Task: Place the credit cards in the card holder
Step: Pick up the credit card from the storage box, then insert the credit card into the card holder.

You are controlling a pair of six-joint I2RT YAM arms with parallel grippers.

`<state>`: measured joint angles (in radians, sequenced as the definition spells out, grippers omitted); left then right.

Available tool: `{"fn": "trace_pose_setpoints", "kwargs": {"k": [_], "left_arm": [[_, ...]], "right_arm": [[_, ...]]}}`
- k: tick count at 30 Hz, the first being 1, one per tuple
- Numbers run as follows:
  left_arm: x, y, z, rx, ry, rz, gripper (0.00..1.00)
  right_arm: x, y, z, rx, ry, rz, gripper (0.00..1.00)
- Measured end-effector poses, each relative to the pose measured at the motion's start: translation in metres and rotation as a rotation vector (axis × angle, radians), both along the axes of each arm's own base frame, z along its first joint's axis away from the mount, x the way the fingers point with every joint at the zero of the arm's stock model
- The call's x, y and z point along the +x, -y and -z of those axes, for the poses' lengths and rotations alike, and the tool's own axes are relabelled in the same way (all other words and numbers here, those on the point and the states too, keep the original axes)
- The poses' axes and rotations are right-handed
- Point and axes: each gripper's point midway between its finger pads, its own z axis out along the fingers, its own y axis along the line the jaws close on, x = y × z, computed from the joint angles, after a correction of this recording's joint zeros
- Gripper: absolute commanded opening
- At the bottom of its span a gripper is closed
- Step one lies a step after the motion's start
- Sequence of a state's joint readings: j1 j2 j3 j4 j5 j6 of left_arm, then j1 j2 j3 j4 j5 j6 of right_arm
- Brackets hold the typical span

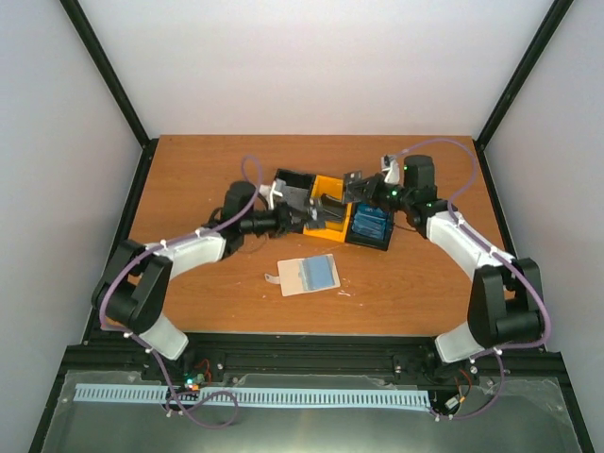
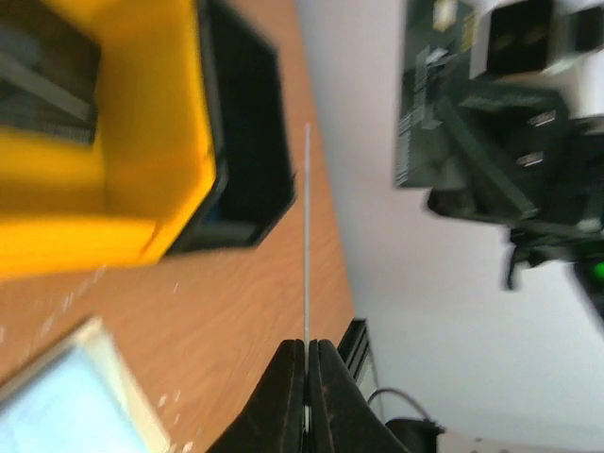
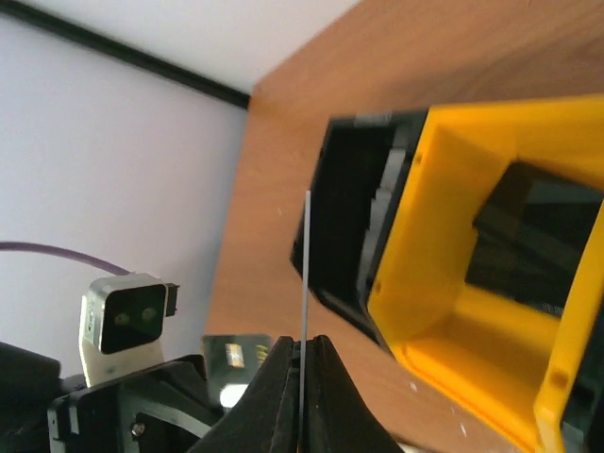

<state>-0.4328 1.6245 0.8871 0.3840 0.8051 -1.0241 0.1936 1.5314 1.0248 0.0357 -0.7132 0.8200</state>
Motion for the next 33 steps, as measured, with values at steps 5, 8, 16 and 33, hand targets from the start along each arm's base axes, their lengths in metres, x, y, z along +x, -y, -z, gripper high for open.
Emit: {"fn": "trace_pose_setpoints", "kwargs": {"k": [5, 8, 16, 33], "left_arm": [[-0.060, 0.006, 0.054, 0.142, -0.100, -0.008, 0.01], [-0.086, 0.002, 0.082, 0.222, -0.145, -0.041, 0.01], [-0.118, -0.015, 0.122, 0.293, -0.212, -0.153, 0.01], [-0.115, -0.018, 0.148, 0.284, -0.260, -0.202, 0.01]], "right_arm": [[-0.049, -0.024, 0.012, -0.184, 0.024, -0.059, 0.03], [-0.081, -0.038, 0.029, -0.292, 0.031, -0.105, 0.03], [-0.156, -0.036, 0.123, -0.546, -0.105, -0.205, 0.03], [-0.160, -0.037, 0.169, -0.623, -0.169, -0.247, 0.03]]}}
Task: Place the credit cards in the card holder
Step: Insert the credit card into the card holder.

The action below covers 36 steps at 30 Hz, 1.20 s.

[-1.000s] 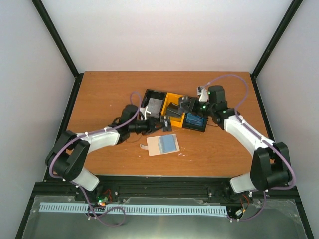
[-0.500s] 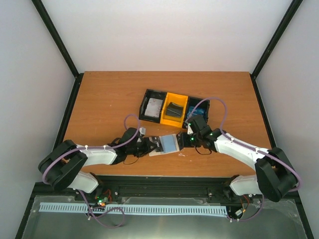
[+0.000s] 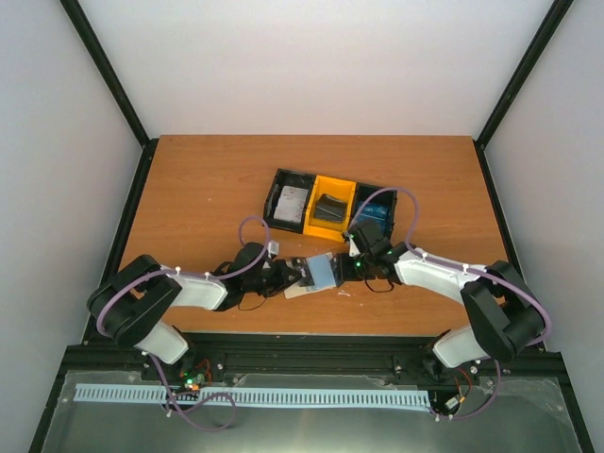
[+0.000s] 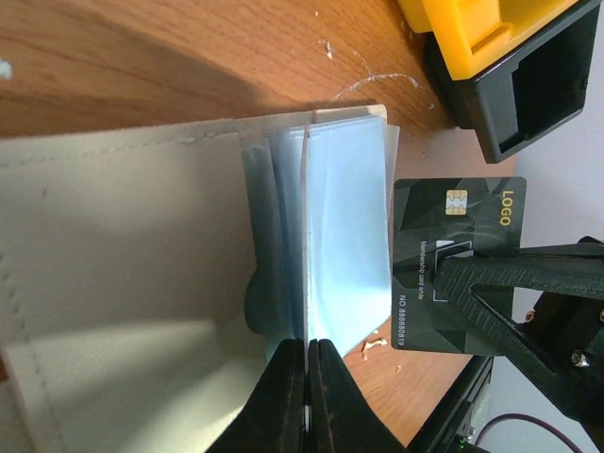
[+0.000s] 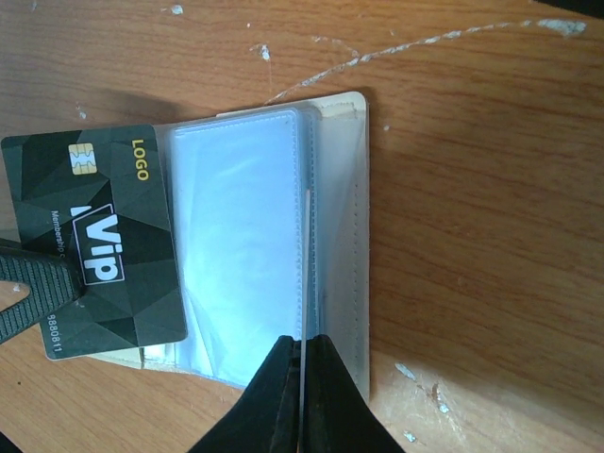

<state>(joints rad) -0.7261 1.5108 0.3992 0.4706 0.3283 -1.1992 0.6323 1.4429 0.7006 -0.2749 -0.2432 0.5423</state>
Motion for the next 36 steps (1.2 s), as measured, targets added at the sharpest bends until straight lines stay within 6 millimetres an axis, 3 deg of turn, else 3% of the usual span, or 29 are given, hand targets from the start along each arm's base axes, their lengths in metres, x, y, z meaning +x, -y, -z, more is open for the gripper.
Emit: {"fn": "trace_pose_setpoints", "kwargs": {"k": [8, 16, 23, 29, 36], "left_arm": [[-0.001, 0.008, 0.000, -0.051, -0.012, 0.019, 0.01], [-0.013, 0.002, 0.008, -0.099, -0.074, -0.012, 0.01], [-0.011, 0.007, 0.009, -0.142, -0.080, -0.011, 0.01], [-0.009, 0.011, 0.009, -0.168, -0.069, -0.007, 0.01], [-0.006, 0.013, 0.004, -0.186, -0.046, -0.005, 0.01]], "right_arm": [[0.003, 0.002, 0.004, -0.018, 0.006, 0.011, 0.03], [0.011, 0.008, 0.004, -0.066, 0.047, 0.023, 0.03], [0.020, 0.013, -0.001, -0.111, 0.097, 0.019, 0.03], [0.019, 0.017, 0.013, -0.155, 0.078, 0.008, 0.03], [0.020, 0.016, 0.014, -0.158, 0.079, 0.004, 0.03]]}}
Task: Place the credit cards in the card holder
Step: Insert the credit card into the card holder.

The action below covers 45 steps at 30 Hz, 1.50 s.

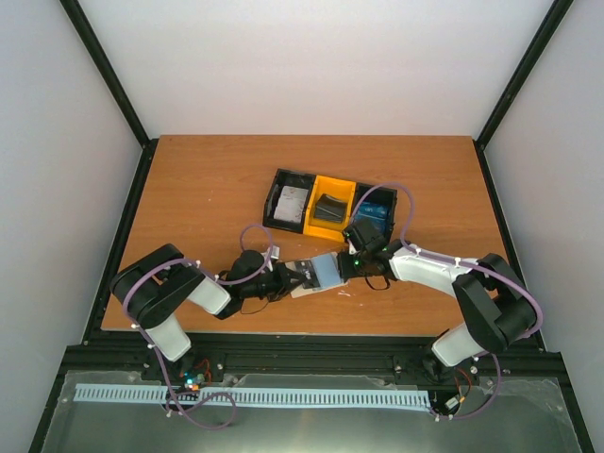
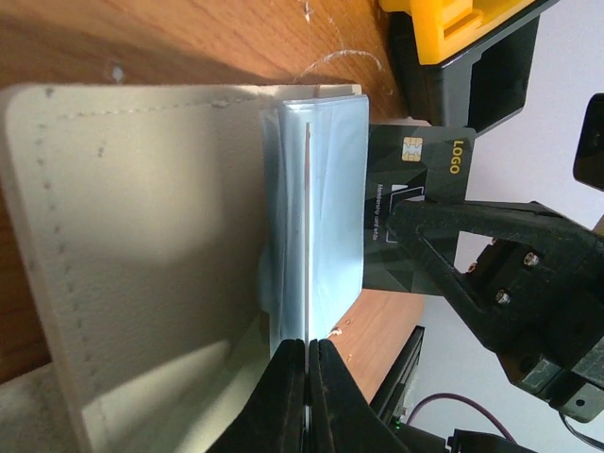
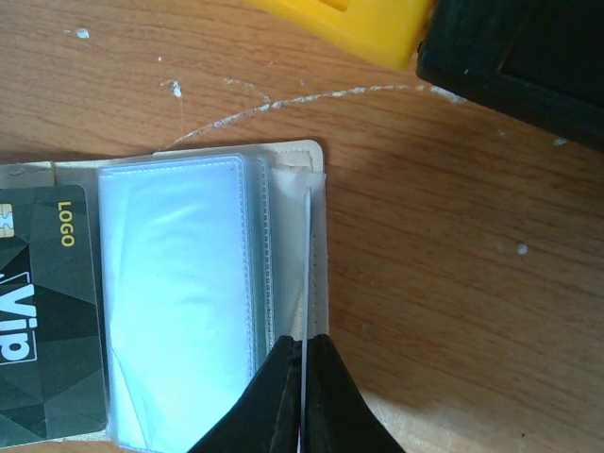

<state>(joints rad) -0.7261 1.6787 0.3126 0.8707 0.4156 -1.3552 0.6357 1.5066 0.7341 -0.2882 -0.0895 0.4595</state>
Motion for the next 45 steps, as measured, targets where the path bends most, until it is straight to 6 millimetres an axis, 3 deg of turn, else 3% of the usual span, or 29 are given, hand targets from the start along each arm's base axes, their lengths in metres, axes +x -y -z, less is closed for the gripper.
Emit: {"fn": "trace_pose_setpoints", "kwargs": {"k": [26, 45], "left_arm": [[-0.001, 0.008, 0.006, -0.050, 0.014, 0.036, 0.01], [0.017, 0.024, 0.003, -0.071, 0.020, 0.029, 0.02]], "right_arm": [[0.001, -0.006, 0.001, 0.031, -0.009, 0.005, 0.03], [0.003, -0.010, 0.002, 0.051, -0.011, 0.004, 0.03]]}}
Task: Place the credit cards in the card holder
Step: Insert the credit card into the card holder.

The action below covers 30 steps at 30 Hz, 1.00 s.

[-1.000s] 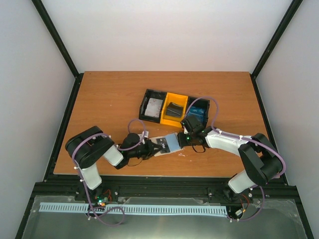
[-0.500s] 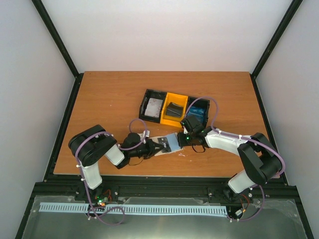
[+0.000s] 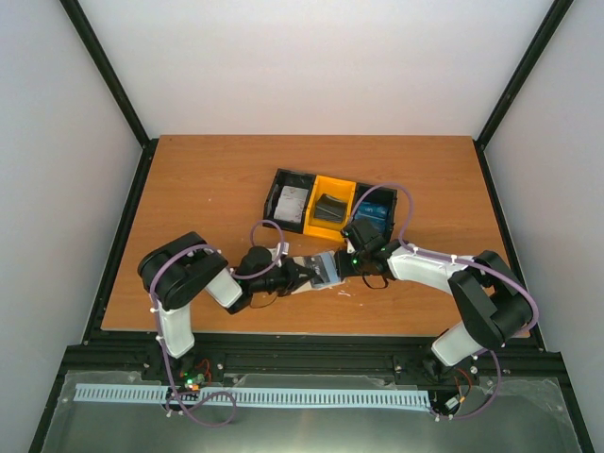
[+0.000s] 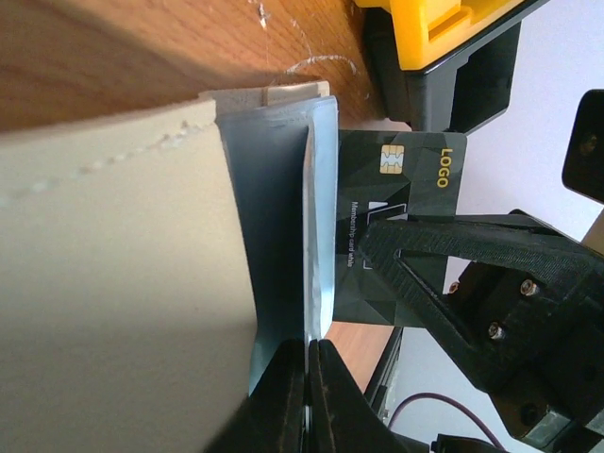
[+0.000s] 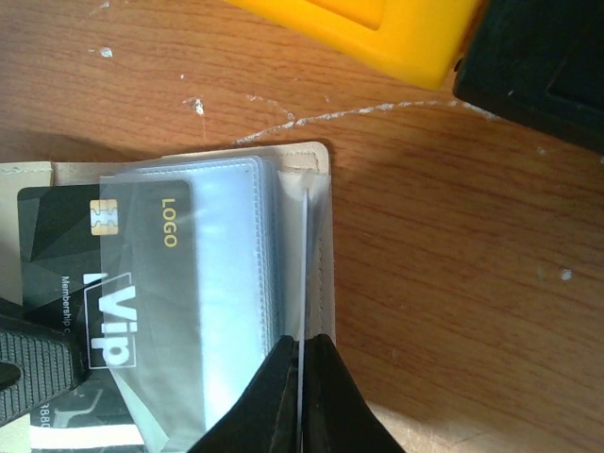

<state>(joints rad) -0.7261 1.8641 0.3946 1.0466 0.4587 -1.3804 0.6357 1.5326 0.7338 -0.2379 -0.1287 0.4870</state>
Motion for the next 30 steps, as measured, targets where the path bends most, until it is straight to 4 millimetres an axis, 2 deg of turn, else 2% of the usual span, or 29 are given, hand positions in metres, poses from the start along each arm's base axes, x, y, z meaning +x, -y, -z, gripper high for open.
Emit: {"fn": "trace_pose_setpoints", "kwargs": {"k": [6, 17, 30], "left_arm": [[0.002, 0.005, 0.003, 0.026, -0.023, 0.018, 0.11], [0.007, 0.008, -0.001, 0.175, -0.046, 0.040, 0.54], [0.013, 0.010, -0.003, 0.349, -0.061, 0.052, 0.64]], "right_arm": [[0.000, 0.000, 0.000, 0.000, 0.001, 0.000, 0.03], [0.000, 0.000, 0.000, 0.004, 0.001, 0.007, 0.03], [0.001, -0.001, 0.000, 0.010, 0.003, 0.008, 0.03]]}}
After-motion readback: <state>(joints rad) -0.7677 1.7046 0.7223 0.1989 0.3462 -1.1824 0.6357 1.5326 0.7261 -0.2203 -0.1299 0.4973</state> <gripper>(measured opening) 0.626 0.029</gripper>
